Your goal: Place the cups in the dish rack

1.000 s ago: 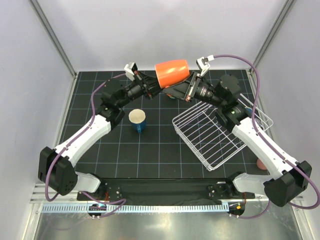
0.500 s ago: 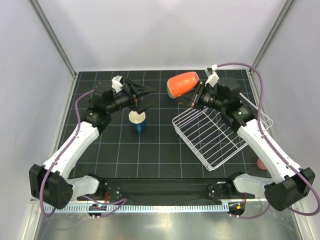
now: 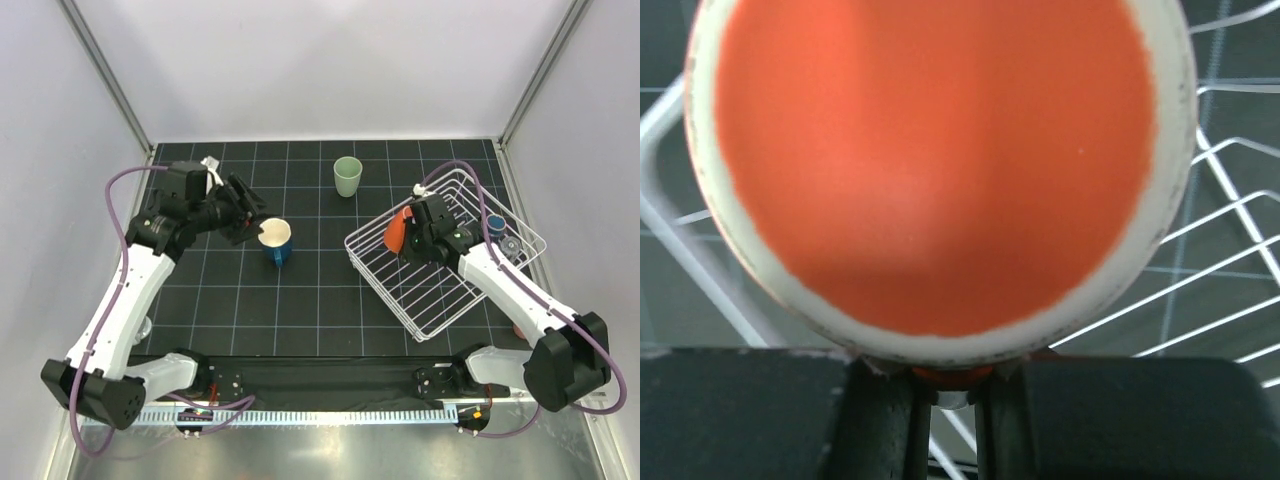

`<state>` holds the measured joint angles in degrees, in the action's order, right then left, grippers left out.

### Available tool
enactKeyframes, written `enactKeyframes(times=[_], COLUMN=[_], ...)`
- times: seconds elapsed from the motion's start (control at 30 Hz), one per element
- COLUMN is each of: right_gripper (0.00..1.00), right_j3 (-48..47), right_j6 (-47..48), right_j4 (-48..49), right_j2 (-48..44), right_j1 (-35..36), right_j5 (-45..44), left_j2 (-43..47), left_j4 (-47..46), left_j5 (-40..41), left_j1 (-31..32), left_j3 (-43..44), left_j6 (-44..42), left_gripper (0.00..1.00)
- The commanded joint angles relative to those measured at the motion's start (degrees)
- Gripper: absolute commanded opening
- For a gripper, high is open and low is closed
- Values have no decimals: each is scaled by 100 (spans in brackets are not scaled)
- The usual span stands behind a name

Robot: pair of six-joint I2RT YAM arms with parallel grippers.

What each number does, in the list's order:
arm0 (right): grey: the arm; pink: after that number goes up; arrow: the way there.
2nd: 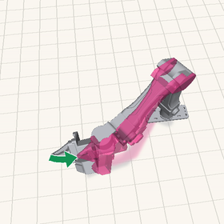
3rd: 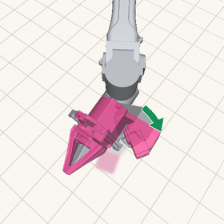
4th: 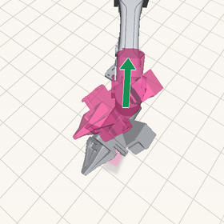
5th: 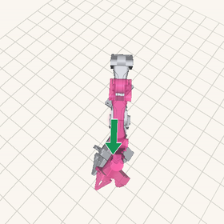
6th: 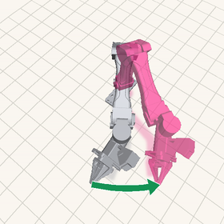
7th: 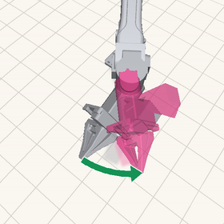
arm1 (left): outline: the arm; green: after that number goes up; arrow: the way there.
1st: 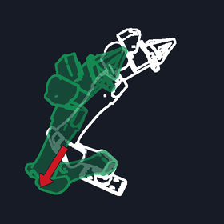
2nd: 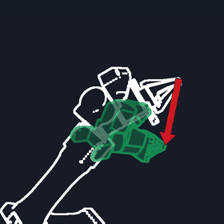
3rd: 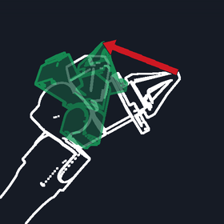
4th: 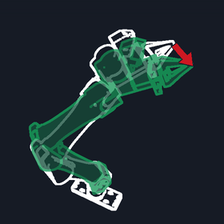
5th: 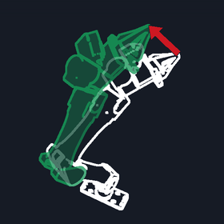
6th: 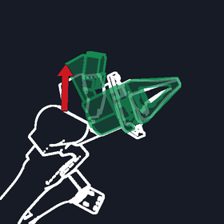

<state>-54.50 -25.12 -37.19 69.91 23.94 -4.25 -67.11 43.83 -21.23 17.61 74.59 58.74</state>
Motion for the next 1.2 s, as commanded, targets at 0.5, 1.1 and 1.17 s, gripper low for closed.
enactKeyframes(times=[0.5,1.1,1.17], right_gripper=[4,14,25], right_j3=[932,959,994], right_j6=[438,368,359], right_j4=[2408,2796,2744], right_j2=[646,1262,1201], right_j1=[5,5,14], right_j5=[-1447,-1869,-1808], left_j2=[462,480,480], left_j4=[864,1004,978], left_j5=[463,392,374], left_j1=[-29,-20,-20], left_j3=[65,65,4], left_j6=[-812,-838,-829], left_gripper=[59,55,55])
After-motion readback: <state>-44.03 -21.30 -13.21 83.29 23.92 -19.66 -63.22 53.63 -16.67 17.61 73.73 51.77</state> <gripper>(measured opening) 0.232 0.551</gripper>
